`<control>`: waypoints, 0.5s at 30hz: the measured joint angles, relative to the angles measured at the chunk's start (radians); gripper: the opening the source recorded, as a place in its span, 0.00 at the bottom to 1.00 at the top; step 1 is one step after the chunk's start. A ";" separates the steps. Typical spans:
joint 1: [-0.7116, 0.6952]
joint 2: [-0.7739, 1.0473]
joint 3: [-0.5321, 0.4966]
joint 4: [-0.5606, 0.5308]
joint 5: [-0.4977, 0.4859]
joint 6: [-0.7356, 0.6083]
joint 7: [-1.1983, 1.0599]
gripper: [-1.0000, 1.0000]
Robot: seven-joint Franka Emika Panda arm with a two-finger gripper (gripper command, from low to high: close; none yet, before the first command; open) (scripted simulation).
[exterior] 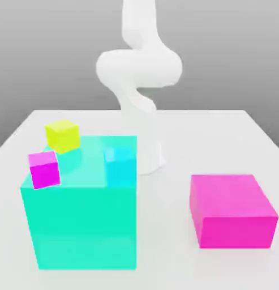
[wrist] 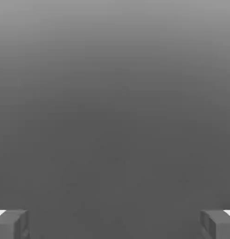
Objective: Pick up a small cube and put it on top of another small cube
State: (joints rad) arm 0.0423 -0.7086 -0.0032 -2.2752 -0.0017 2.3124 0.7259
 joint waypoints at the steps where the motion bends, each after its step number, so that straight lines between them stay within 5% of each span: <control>1: 0.018 0.039 -0.001 0.011 0.000 0.005 -0.032 0.50; 15: 0.204 0.550 0.024 0.150 0.014 0.075 -0.463 0.50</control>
State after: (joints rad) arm 0.2462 -0.1586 0.0208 -2.1256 0.0125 2.3873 0.2630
